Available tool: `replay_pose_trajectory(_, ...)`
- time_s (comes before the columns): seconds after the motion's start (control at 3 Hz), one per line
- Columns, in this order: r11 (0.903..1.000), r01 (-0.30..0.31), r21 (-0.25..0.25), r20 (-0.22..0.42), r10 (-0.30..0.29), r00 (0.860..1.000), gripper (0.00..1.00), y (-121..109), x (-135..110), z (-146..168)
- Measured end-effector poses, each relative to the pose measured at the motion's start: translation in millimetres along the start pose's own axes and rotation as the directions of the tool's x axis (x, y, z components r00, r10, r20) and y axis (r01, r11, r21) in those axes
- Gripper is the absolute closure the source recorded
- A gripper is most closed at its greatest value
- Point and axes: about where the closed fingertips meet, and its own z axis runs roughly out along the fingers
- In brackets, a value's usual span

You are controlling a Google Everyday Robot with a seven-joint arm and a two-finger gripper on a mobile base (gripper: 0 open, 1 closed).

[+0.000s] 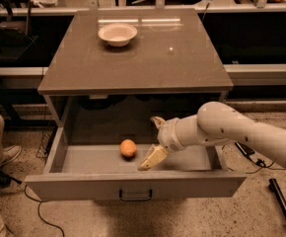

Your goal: Pick orange from top drawer and place on counter

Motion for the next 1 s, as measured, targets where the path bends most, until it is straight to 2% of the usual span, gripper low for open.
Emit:
replay_pose_trajectory(0.33,1.0000,0.000,0.000,0.000,0.000,1.000,0.00,0,0,0)
replay_pose_trajectory(1.0,0.9994,0.020,-0.026,-0.031,-0.021,0.999,0.00,-11,-2,39)
